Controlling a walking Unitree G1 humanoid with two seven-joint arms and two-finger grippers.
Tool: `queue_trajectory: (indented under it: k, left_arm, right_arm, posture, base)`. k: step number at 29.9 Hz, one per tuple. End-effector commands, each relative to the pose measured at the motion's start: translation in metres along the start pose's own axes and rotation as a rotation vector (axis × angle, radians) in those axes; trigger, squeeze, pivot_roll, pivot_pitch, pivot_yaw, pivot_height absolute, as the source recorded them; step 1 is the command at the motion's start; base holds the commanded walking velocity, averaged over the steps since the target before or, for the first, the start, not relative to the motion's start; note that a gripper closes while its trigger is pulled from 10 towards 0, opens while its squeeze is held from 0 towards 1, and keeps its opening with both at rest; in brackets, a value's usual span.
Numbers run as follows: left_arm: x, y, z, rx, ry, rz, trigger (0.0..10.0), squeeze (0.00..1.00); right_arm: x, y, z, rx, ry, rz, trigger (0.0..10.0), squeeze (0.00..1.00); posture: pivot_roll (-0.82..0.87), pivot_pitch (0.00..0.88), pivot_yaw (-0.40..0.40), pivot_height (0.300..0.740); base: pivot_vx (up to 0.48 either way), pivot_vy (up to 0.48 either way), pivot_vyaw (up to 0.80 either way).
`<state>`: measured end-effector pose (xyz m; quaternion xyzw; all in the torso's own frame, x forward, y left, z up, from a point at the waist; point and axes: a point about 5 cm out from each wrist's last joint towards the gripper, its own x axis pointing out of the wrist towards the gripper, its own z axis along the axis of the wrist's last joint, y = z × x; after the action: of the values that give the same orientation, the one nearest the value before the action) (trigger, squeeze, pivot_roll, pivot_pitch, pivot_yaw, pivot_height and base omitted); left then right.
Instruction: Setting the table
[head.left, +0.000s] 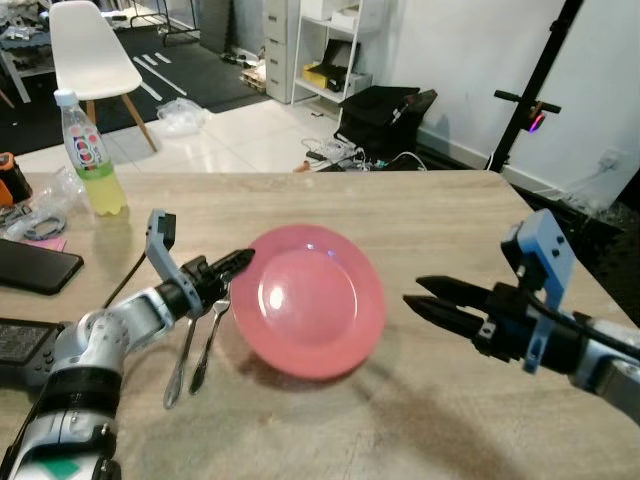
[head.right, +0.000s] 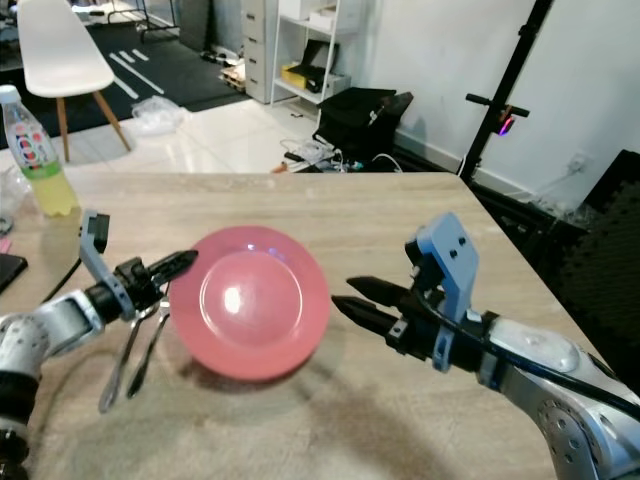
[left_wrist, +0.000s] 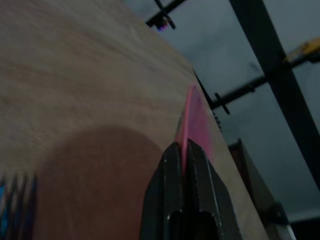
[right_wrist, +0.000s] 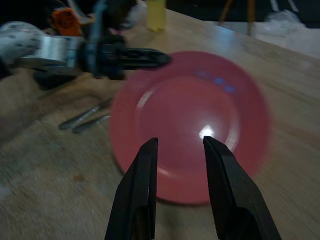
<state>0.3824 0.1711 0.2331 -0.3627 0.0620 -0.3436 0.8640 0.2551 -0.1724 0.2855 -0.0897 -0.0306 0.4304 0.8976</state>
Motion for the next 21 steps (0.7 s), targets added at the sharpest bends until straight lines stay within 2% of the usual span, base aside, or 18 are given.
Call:
queue_trajectory:
  k: [1,3,6,7,10,12,14,15,18,21]
  left_arm:
    - [-0.001,0.003,-0.008,-0.016,0.040,0.011,10.0,0.00]
    - [-0.004,0.002,-0.012,0.004,0.070,0.000,10.0,0.00]
    - [-0.023,-0.003,-0.013,-0.098,0.112,-0.061,10.0,0.00]
    - [-0.023,-0.003,-0.013,-0.098,0.112,-0.061,10.0,0.00]
    - [-0.043,-0.015,-0.015,-0.123,0.178,-0.136,10.0,0.00]
    - [-0.049,-0.020,-0.015,-0.116,0.201,-0.160,10.0,0.00]
    - [-0.059,-0.024,-0.014,-0.088,0.264,-0.184,10.0,0.00]
    - [-0.059,-0.024,-0.014,-0.088,0.264,-0.184,10.0,0.00]
    - [-0.070,-0.025,-0.020,-0.055,0.364,-0.178,10.0,0.00]
    - [-0.069,-0.022,-0.029,-0.039,0.392,-0.153,10.0,0.00]
  right_arm:
    - [0.001,0.005,-0.002,0.020,0.003,0.018,10.0,0.00]
    - [0.000,0.006,-0.002,0.018,0.006,0.012,10.0,0.00]
    - [-0.005,0.007,-0.003,0.025,0.009,-0.015,10.0,0.00]
    - [-0.005,0.007,-0.003,0.025,0.009,-0.015,10.0,0.00]
    - [-0.007,0.009,-0.006,0.034,0.009,-0.030,10.0,0.00]
    - [-0.007,0.009,-0.006,0.038,0.008,-0.031,10.0,0.00]
    - [-0.007,0.009,-0.007,0.039,0.008,-0.032,10.0,0.00]
    - [-0.007,0.009,-0.007,0.039,0.008,-0.032,10.0,0.00]
    - [-0.006,0.007,-0.007,0.041,0.007,-0.037,10.0,0.00]
    - [-0.005,0.006,-0.006,0.043,0.001,-0.036,10.0,0.00]
  posture:
    - [0.00,0.191,0.055,0.740]
    - [0.00,0.196,0.063,0.740]
    - [0.00,0.207,0.084,0.740]
    - [0.00,0.207,0.084,0.740]
    - [0.00,0.211,0.089,0.740]
    - [0.00,0.211,0.089,0.740]
    - [0.01,0.210,0.086,0.740]
    - [0.01,0.210,0.086,0.740]
    - [0.02,0.211,0.079,0.740]
    - [0.02,0.212,0.077,0.740]
  base:
    - [0.000,0.000,0.00]
    - [0.000,0.000,0.00]
    - [0.000,0.000,0.00]
    - [0.000,0.000,0.00]
    - [0.000,0.000,0.00]
    - [0.000,0.000,0.00]
    - [0.000,0.000,0.00]
    - [0.000,0.000,0.00]
    - [0.000,0.000,0.00]
    - [0.000,0.000,0.00]
